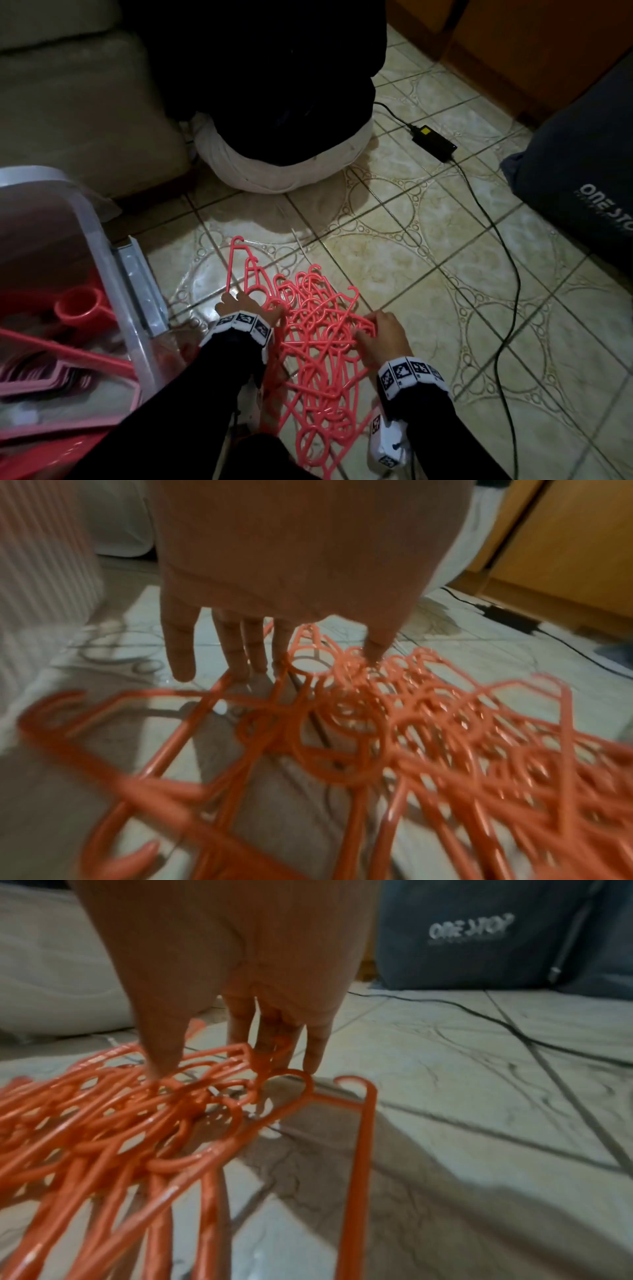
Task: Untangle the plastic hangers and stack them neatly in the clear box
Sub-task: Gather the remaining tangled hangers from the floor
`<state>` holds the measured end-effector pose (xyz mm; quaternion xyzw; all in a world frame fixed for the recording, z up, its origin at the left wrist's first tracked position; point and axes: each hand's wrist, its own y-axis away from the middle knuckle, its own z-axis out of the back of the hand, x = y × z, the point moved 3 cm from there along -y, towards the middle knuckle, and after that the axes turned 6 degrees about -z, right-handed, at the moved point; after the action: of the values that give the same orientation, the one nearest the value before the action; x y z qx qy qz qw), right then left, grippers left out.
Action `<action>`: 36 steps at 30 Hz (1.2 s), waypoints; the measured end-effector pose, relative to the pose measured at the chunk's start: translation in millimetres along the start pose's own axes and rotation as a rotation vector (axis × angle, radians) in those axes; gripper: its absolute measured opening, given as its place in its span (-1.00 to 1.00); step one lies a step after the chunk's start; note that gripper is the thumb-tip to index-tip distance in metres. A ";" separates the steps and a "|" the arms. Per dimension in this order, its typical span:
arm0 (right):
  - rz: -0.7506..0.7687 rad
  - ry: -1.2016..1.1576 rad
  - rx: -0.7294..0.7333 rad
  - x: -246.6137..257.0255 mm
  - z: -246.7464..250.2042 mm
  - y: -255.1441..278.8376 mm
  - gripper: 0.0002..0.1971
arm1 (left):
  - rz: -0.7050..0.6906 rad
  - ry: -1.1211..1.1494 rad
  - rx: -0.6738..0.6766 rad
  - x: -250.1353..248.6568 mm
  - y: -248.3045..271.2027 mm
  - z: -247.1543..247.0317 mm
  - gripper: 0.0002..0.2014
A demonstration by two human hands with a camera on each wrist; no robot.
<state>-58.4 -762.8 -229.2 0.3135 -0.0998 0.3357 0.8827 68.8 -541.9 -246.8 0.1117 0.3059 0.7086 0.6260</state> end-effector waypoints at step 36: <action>-0.091 -0.024 0.020 -9.6 3.3 -10.3 -0.83 | -0.084 -0.044 -0.113 6.1 13.3 -9.0 -0.05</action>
<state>-58.7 -775.9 -235.4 0.3306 -0.0928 0.2923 0.8926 51.9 -539.1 -247.6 0.0790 0.2559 0.6953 0.6670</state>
